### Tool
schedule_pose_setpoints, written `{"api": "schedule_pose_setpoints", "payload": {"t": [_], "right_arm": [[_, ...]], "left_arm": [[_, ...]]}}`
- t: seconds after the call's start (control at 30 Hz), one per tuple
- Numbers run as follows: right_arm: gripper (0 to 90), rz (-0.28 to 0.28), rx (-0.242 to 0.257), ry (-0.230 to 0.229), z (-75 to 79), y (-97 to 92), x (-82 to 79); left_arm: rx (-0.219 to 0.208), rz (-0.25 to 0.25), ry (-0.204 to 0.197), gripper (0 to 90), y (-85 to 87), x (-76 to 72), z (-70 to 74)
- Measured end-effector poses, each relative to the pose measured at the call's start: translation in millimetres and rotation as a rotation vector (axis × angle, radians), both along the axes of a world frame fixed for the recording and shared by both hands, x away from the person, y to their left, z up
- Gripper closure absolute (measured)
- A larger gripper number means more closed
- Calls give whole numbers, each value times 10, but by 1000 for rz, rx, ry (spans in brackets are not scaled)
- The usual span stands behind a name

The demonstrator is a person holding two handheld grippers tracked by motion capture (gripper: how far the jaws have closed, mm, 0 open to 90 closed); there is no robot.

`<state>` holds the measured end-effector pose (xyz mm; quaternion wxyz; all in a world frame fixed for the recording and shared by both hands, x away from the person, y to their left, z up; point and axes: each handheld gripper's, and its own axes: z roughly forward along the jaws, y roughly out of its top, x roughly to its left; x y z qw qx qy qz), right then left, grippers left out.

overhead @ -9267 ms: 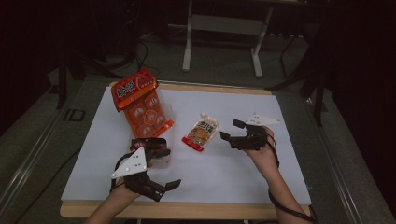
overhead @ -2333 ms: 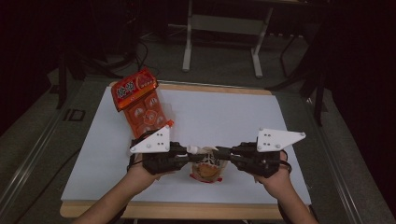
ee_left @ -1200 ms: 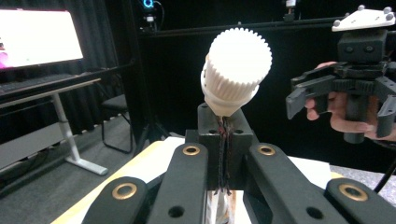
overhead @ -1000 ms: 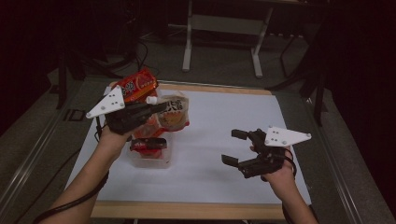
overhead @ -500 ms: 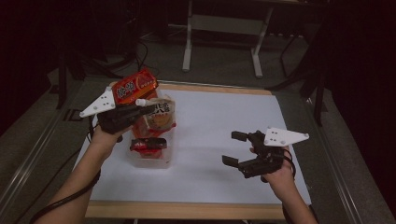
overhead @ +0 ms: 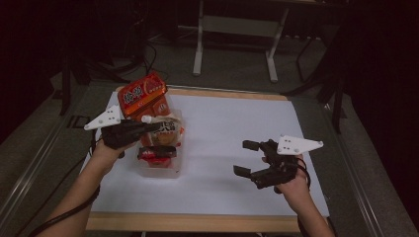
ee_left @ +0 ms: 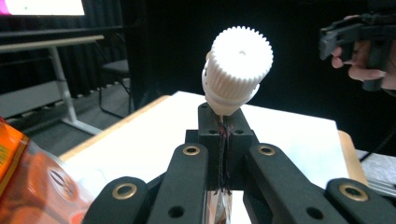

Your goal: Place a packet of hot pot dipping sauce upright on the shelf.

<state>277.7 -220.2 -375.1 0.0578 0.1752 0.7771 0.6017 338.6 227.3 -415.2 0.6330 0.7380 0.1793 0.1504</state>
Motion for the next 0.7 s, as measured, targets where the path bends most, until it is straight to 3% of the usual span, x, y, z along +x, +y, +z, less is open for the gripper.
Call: {"api": "schedule_pose_setpoints", "payload": {"t": [0.33, 0.53, 0.7], "right_arm": [[142, -12, -18, 8, -73, -21, 37], [142, -14, -11, 16, -83, -40, 43], [142, -13, -2, 28, -87, -56, 57]], "left_arm": [[41, -36, 27, 888, -27, -39, -130], [16, -45, 51, 888, -9, -35, -178], [26, -61, 39, 888, -10, -52, -167]]}}
